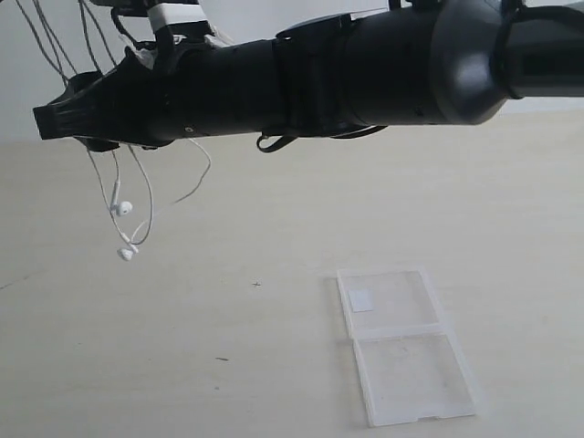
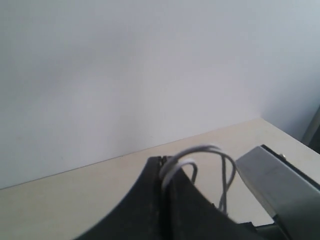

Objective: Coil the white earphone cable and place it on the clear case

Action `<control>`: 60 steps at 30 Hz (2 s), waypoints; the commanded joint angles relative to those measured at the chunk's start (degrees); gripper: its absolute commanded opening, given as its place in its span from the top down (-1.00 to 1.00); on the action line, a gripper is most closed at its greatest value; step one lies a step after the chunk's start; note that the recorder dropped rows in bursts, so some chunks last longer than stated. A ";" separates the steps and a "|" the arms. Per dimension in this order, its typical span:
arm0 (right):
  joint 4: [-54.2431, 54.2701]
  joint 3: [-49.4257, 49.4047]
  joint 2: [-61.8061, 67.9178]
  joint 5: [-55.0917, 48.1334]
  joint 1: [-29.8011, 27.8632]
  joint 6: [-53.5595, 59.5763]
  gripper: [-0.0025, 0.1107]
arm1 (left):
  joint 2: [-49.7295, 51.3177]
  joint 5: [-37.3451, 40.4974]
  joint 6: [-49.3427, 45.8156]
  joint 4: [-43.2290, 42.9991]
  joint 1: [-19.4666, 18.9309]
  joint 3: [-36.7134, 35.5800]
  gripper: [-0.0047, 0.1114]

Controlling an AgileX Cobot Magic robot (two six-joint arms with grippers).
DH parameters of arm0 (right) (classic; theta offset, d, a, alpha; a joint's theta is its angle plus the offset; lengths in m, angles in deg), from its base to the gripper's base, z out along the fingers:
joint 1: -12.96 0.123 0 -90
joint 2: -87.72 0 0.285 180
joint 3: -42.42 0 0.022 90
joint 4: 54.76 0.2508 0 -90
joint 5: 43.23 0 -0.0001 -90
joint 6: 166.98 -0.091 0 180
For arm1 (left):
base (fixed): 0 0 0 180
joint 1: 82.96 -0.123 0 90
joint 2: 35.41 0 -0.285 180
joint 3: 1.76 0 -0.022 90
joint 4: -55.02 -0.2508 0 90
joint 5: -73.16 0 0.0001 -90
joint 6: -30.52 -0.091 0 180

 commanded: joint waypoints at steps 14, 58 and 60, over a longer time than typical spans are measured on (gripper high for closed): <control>0.35 0.57 -0.21 1.44 0.29 -0.27 0.67 | -0.54 9.62 2.54 0.17 -0.10 -2.43 0.92; -7.46 0.57 -0.21 -7.06 0.29 -2.97 -0.10 | -0.54 8.26 2.66 0.17 -0.10 -3.24 0.92; -7.46 0.57 -0.21 -6.55 0.29 -2.97 -0.10 | -0.54 8.01 2.66 0.49 -0.10 -3.24 0.92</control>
